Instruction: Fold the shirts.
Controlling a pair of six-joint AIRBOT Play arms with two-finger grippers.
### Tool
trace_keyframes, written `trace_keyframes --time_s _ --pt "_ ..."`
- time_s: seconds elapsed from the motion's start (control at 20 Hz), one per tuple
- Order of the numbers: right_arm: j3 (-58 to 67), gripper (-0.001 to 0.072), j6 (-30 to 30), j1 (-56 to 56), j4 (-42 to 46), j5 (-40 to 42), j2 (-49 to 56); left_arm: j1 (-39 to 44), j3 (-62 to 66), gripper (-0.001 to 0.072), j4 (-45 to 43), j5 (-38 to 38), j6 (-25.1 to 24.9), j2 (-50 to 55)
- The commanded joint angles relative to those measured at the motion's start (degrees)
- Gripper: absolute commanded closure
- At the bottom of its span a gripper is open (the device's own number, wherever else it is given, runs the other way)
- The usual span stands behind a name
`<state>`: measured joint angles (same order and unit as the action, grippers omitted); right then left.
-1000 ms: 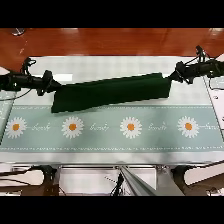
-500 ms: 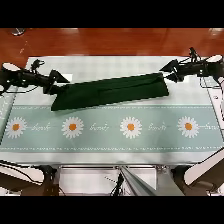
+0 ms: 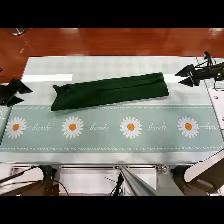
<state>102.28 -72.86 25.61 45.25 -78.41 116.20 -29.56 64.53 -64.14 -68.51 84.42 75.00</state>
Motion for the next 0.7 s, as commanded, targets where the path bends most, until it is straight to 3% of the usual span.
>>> trace_keyframes --time_s 0.0,0.15,0.3,0.35,0.45,0.55,0.65 --pt "-0.09 0.008 1.55 -2.43 0.9 -3.28 3.13 2.19 -14.4 0.0003 3.39 11.43 -2.36 -12.59" --pt "-0.09 0.008 1.95 -6.8 -0.61 -5.27 5.16 9.55 -18.88 0.0003 10.58 13.68 -7.23 -16.35" --pt "-0.09 0.0082 1.64 -11.08 -3.13 -4.24 5.25 17.75 -18.82 0.0003 15.89 16.04 -7.28 -15.91" --pt "-0.09 0.0163 0.96 -12.2 -3.17 -3.89 5.2 20.35 -18.82 0.0004 16.9 17.2 -7.3 -15.76" --pt "-0.09 0.0677 -2.03 -13.09 -3.13 -4.55 3.98 24.39 -18.75 0.0033 17.03 18.82 -7.3 -15.74" --pt "-0.09 0.0681 -1.92 -12.94 -1.05 -7.02 -0.35 26.64 -18.69 0.0655 17.14 18.78 -7.45 -15.76" --pt "-0.46 0.0681 -2.08 -12.5 6.29 -9.38 -7.72 29.18 -18.67 0.0671 18.38 18.34 -7.48 -15.76"
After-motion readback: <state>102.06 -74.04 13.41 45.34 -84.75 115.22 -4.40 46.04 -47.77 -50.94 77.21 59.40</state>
